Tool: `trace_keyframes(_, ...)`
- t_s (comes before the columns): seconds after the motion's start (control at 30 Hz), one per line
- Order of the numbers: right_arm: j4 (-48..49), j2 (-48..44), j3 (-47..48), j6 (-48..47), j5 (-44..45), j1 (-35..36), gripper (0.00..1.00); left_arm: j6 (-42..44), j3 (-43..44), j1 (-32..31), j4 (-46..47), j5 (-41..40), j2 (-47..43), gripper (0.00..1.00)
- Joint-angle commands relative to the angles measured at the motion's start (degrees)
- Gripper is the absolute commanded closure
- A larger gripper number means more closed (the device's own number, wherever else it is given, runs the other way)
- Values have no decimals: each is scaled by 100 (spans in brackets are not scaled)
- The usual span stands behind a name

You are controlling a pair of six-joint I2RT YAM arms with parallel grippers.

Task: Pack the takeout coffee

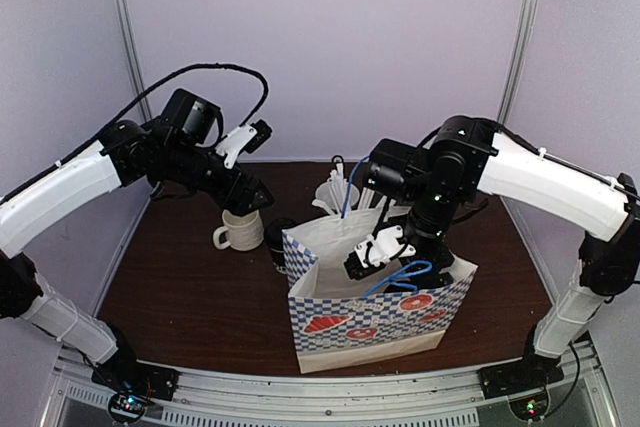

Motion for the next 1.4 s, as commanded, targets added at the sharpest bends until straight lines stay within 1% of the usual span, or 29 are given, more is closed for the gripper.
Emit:
trace_keyframes(0.0,-194,-287,296,72,16,26,4,-40,-169,109,48,306,83,20)
trace_keyframes(0.07,-265,-308,452,55,15,26,4,-26,-204,151,10,383,129,20)
trace_keyframes(0.2,-444,-327,872,20,-23,31,4,83,-208,200,-157,793,355,19)
trace_keyframes(0.3,-525,-366,1081,-35,-9,26,4,137,-97,203,-311,864,653,19)
trace_keyframes(0.37,-532,-404,1152,-52,51,26,4,221,133,209,-548,914,882,19)
trace_keyframes(0.47,-587,-475,1212,-69,43,27,4,345,599,209,-1068,779,1286,19)
trace_keyframes(0.57,-595,-550,1269,-70,96,26,4,403,803,226,-1218,666,1516,18)
trace_keyframes(0.63,-580,-575,1317,-67,149,26,4,486,932,235,-1356,729,1693,18)
trace_keyframes(0.9,-535,-594,1361,-54,147,26,4,989,1627,236,-1905,518,2408,22)
trace_keyframes(1.03,-575,-556,1378,-70,125,26,4,1032,1854,236,-2031,261,2783,21)
trace_keyframes(1.23,-601,-513,1357,-89,104,26,4,1066,2163,236,-2100,107,3122,21)
trace_keyframes(1.37,-600,-489,1352,-102,73,26,4,1069,2320,236,-2158,181,3294,21)
